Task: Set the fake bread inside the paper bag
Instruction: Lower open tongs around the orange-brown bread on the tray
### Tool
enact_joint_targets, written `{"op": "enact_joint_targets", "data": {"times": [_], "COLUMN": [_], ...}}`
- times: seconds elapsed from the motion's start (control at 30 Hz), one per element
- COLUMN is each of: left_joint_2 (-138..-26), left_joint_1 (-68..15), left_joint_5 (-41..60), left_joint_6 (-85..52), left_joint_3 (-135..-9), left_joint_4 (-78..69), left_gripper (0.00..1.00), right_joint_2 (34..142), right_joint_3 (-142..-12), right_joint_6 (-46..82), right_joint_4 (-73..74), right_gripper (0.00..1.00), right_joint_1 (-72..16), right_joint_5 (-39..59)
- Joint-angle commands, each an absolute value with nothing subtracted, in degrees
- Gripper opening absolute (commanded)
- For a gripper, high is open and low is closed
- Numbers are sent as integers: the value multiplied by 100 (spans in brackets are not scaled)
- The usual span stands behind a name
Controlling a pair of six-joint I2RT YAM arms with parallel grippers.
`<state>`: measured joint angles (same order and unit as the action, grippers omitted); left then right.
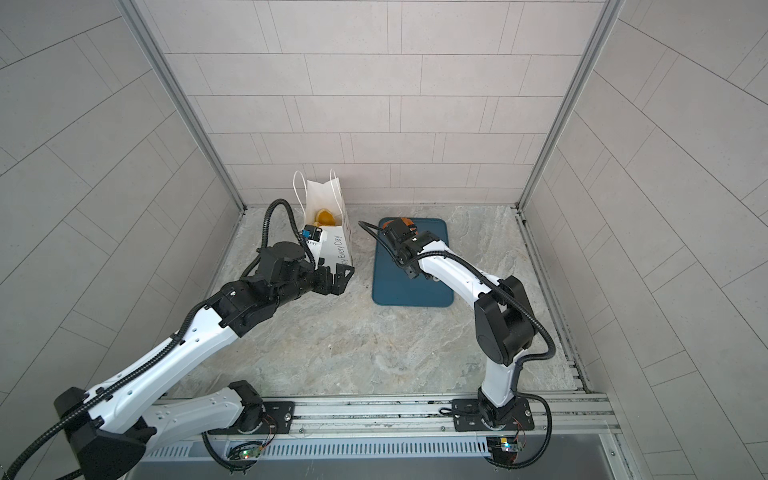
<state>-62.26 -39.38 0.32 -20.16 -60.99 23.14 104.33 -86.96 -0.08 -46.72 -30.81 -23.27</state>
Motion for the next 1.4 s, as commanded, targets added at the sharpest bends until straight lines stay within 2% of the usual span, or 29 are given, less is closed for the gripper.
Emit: {"op": "enact_joint_targets", "data": {"times": [0.0, 0.47, 0.93, 1.37], "left_joint_2": [-6179, -6341, -6443, -6486], "left_joint_1": [-3955, -3931, -3862, -3849], "left_joint_5": [-51, -120, -71, -35], "left_joint_6": [-2127, -2215, -2197, -2198], "left_joint_3": [-5972, -5918, -5963, -6020], "left_joint_4": [2144, 2050, 2092, 2127], "left_gripper": [100, 100, 100, 100], "right_joint_2": [10639, 11715, 12270, 12920], "right_joint_3": [-9007, -9731, -10294, -11173], "right_joint_6": [-34, -123, -621, -687], "right_joint_4": [-4523, -4411, -4271, -4779], "right_gripper": [55, 55, 55, 56], "right_joint_1": [-3019, -2685, -2452, -2259], "right_joint_5": [-2662, -2673, -2321, -2042]}}
